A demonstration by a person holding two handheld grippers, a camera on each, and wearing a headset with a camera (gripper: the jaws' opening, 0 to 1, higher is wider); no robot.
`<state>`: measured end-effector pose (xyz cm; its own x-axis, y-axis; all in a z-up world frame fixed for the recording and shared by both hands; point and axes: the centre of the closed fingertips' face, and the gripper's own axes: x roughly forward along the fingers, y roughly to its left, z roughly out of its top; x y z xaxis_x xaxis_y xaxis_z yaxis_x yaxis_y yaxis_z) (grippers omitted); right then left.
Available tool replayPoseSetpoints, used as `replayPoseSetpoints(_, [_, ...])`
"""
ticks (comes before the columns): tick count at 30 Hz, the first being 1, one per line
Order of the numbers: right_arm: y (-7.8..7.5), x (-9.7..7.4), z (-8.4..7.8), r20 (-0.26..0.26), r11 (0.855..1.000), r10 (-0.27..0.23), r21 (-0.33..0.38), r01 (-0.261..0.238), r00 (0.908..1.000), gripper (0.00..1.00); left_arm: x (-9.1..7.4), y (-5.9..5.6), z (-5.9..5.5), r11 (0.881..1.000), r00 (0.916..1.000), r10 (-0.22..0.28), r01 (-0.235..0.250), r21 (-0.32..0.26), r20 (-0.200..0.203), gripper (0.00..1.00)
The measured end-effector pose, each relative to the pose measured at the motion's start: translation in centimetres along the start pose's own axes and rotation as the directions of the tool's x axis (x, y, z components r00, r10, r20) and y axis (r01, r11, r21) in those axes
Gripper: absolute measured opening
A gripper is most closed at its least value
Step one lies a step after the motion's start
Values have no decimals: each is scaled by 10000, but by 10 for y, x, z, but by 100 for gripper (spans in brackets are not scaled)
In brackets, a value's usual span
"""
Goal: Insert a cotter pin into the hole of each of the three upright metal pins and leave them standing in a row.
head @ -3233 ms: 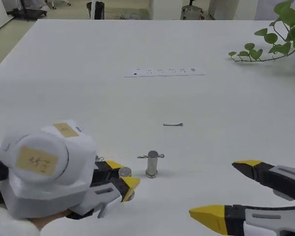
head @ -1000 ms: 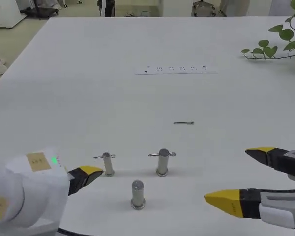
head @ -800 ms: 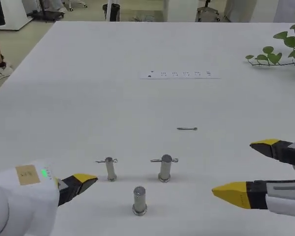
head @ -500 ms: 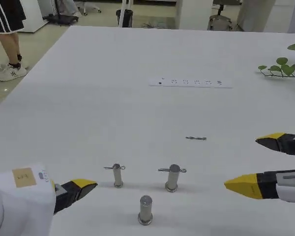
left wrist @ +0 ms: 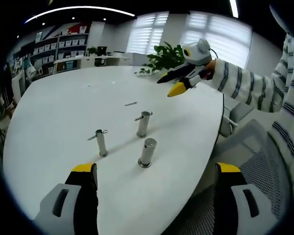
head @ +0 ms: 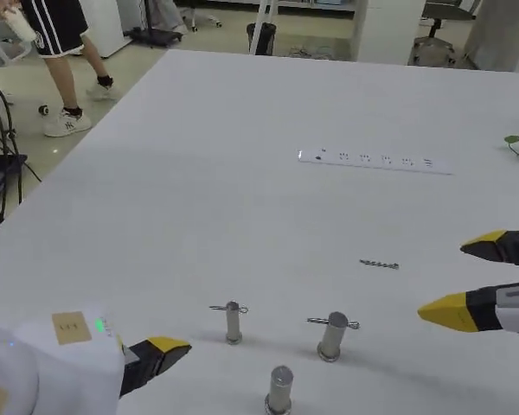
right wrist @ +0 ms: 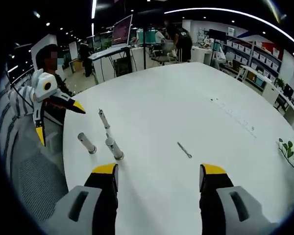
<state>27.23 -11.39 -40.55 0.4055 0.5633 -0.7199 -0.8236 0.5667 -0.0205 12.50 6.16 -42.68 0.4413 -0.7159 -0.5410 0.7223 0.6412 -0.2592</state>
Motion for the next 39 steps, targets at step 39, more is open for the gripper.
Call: replayPoseSetpoints(39, [-53,84,-16,-1351,9996,-106,-267,71,9908,35,-12,6,7,9923,9956,850,-811,-932,386,93])
